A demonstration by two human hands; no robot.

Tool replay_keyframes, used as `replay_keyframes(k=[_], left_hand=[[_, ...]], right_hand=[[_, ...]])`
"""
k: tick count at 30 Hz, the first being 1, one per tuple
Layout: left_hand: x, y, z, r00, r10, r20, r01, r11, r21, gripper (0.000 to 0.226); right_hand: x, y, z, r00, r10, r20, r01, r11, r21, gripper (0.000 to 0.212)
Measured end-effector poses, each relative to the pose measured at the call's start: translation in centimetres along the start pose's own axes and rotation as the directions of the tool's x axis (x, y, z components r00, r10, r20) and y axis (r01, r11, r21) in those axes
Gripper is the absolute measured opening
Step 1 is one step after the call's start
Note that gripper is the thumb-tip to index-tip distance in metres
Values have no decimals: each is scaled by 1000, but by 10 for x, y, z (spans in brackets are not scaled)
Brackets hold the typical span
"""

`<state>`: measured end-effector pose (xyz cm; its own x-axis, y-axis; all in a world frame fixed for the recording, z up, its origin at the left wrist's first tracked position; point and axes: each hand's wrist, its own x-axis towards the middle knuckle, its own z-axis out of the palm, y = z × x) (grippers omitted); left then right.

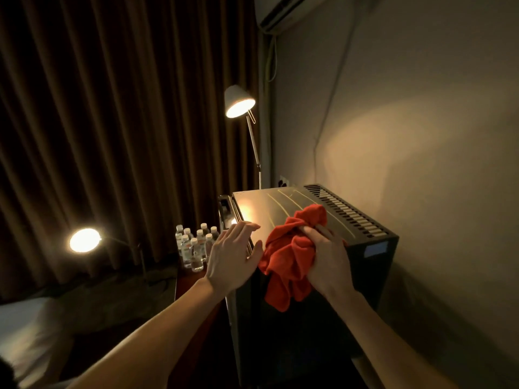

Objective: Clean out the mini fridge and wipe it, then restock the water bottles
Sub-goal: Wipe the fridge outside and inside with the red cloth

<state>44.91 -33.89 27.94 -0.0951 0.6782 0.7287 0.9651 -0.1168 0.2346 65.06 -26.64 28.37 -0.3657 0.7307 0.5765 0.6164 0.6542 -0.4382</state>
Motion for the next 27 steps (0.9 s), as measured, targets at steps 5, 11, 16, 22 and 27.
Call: replay_keyframes(k=[5,11,16,22,27], left_hand=[[21,-15,17,995,58,77,-59,998,12,45],[45,-47,32,982,97,164,-86,994,-68,47],[51,-65,45,952,234,196,-190,958,-216,44],[63,-82,57,886,404,226,-315,884,-346,44],[70,-84,59,866,428,258,-310,865,-395,51]], right_hand=[[16,-5,9,997,36,69,-31,997,-70,51],[16,-7,16,987,123,101,-108,985,-137,72],[1,-21,20,958,265,106,-240,950,-200,64],[-27,-54,39,886,464,6,-447,856,-260,62],[-34,-79,49,889,456,-33,-450,859,-243,61]])
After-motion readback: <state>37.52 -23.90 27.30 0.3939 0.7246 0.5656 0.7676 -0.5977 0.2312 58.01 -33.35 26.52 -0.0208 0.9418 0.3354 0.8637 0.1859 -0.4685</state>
